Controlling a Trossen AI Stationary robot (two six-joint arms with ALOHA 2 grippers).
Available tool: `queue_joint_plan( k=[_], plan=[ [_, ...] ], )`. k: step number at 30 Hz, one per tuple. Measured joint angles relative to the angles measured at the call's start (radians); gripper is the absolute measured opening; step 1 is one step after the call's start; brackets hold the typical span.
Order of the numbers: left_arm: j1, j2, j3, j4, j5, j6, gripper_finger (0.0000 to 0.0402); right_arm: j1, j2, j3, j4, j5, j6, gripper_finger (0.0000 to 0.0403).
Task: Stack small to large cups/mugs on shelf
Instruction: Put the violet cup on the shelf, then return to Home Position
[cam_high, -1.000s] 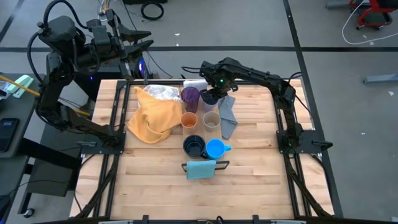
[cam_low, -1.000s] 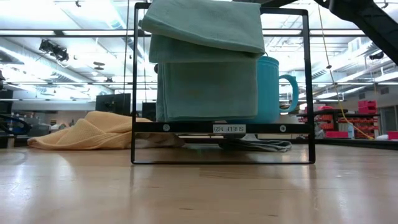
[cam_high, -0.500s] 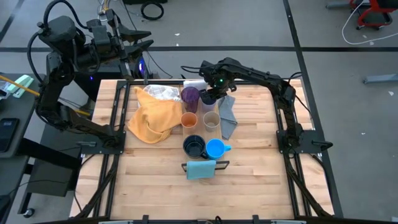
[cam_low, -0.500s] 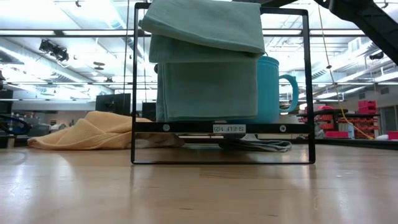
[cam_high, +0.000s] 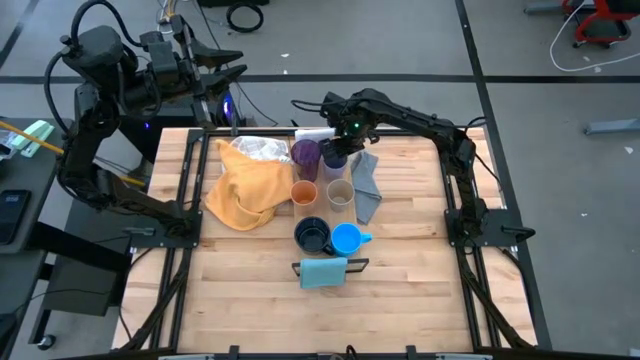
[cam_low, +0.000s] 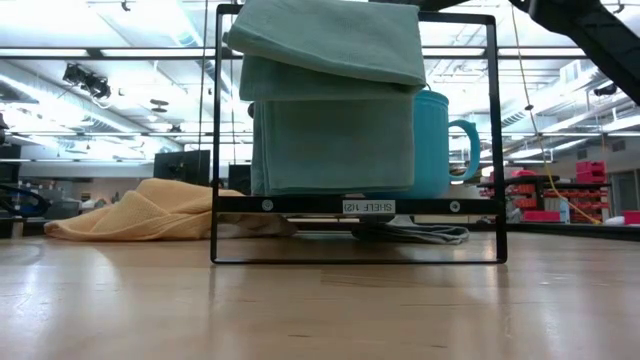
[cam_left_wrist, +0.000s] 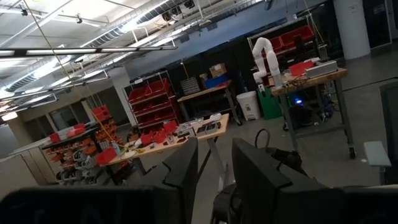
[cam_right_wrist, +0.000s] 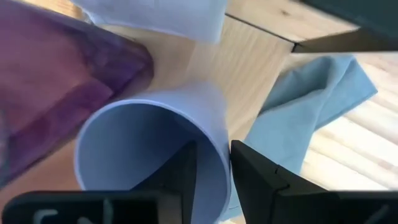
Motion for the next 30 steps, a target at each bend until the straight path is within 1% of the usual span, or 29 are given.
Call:
queue_joint_plan(
  k=[15, 18, 22, 25, 27, 30],
  plan=[
    [0.0, 0.0, 0.0, -0.017, 0.0, 0.001, 0.0107, -0.013, 0.0, 0.091, -0.101, 0.023, -0.032, 0.0106],
    [0.0, 0.0, 0.0, -0.023, 0.0, 0.018, 0.0107, -0.013, 0.0, 0.131, -0.142, 0.024, -0.06, 0.0106],
    [0.0, 0.0, 0.0, -0.026, 0.0, 0.024, 0.0107, -0.013, 0.0, 0.202, -0.219, 0.056, -0.092, 0.0106],
    [0.0, 0.0, 0.0, -0.028, 0.0, 0.024, 0.0108, -0.013, -0.018, 0.251, -0.21, 0.065, -0.112, 0.0106],
    [0.0, 0.0, 0.0, -0.046, 0.0, 0.026, 0.0108, -0.007, -0.042, 0.291, -0.212, 0.103, -0.136, 0.0106],
    [0.0, 0.001, 0.0, -0.071, 0.0, 0.025, 0.0108, 0.025, -0.113, 0.314, -0.204, 0.232, -0.183, 0.0104]
  ],
)
